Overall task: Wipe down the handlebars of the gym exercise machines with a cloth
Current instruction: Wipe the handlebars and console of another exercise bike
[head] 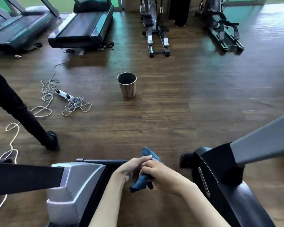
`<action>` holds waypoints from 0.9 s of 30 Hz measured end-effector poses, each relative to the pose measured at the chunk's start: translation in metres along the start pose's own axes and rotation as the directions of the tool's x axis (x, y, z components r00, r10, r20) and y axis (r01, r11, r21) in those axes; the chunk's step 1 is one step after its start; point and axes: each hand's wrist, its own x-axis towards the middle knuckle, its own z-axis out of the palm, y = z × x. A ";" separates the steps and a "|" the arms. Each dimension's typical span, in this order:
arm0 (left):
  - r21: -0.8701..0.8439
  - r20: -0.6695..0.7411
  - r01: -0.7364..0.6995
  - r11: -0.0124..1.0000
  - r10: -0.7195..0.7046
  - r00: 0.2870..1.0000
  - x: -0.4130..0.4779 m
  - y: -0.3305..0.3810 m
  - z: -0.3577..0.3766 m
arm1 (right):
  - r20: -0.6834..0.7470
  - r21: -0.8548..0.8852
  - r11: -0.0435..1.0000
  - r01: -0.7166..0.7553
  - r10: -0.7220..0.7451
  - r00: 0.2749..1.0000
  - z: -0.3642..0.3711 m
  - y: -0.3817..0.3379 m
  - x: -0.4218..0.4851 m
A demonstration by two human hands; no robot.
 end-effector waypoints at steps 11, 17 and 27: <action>-0.237 -0.210 -0.217 0.947 0.169 0.963 -0.055 -0.051 0.064 | -0.380 -0.065 0.982 -0.180 0.143 0.914 0.033 -0.034 -0.120; -0.267 -0.160 -0.261 0.928 0.224 0.961 -0.088 -0.054 0.093 | 0.058 0.905 0.235 -0.355 0.757 0.650 0.000 -0.061 -0.137; -0.269 -0.192 -0.304 0.914 0.259 0.947 -0.122 -0.046 0.098 | 0.069 0.987 0.083 -0.140 0.564 0.823 -0.005 -0.079 -0.126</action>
